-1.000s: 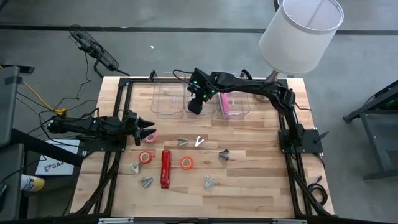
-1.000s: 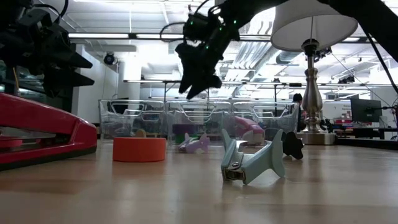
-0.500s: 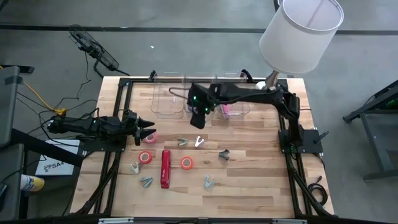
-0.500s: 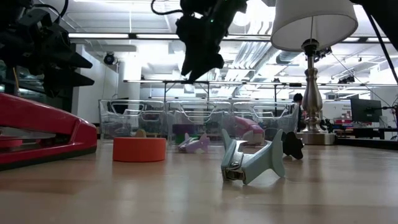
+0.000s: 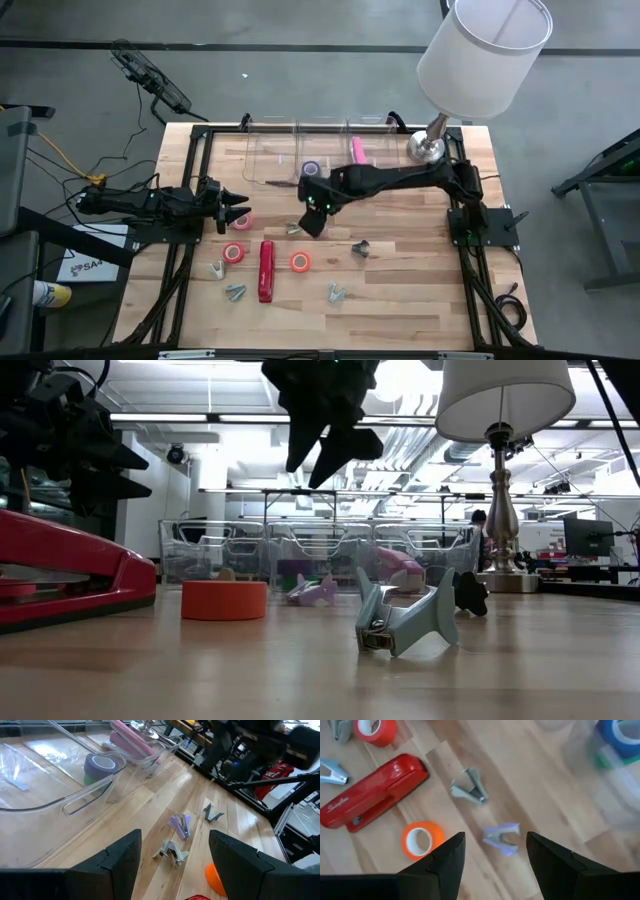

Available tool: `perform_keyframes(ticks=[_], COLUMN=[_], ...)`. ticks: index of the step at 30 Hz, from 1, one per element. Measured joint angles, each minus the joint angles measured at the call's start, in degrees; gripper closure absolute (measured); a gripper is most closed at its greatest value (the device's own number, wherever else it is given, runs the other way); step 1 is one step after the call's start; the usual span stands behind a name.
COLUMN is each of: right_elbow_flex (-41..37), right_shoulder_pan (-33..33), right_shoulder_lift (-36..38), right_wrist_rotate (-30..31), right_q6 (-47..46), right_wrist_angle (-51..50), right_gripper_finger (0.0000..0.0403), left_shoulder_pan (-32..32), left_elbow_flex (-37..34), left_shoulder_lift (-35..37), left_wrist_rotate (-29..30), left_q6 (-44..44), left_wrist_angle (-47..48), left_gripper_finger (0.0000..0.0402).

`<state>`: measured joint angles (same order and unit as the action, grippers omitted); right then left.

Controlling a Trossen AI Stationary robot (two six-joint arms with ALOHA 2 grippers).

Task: Pick and place Stapler, Stapler remover, tape
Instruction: Put the orange tape into the middle transparent bin

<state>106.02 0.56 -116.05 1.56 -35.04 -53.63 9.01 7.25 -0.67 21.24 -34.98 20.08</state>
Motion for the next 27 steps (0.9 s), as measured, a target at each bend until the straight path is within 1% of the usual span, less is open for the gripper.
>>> perform_keyframes(ticks=[3, 5, 10, 14, 18, 21, 27], right_elbow_flex=[0.00, 0.00, 0.00, 0.00, 0.00, 0.00, 0.00], right_shoulder_pan=[2.35, 4.10, 8.37, 10.85, 12.09, 12.26, 12.26], right_shoulder_lift=[-0.89, -1.34, -3.17, -4.72, -6.87, -8.75, -13.23], right_wrist_rotate=[-0.48, -0.98, -1.18, -3.27, -5.03, -6.66, -7.50], right_q6=[0.21, 3.10, 15.48, 25.77, 34.40, 39.18, 43.27], right_wrist_angle=[0.04, 0.27, 0.39, 3.11, 7.38, 10.92, 17.34], right_gripper_finger=[0.0200, 0.0200, 0.0201, 0.0201, 0.0201, 0.0201, 0.0201], left_shoulder_pan=[-0.01, -0.01, -0.01, -0.01, -0.01, -0.01, 0.01], left_elbow_flex=[0.00, 0.00, 0.00, 0.00, 0.00, 0.00, 0.00], left_shoulder_lift=[0.00, 0.00, 0.00, 0.00, 0.00, 0.00, 0.00], left_wrist_rotate=[-0.01, -0.01, -0.01, 0.01, -0.01, -0.01, -0.01], left_q6=[0.02, 0.00, 0.02, 0.00, 0.02, 0.00, 0.02], left_wrist_angle=[0.00, 0.00, 0.00, 0.00, 0.00, 0.00, 0.00], left_gripper_finger=[0.0172, 0.0172, 0.0172, 0.0172, 0.0172, 0.0172, 0.0172])
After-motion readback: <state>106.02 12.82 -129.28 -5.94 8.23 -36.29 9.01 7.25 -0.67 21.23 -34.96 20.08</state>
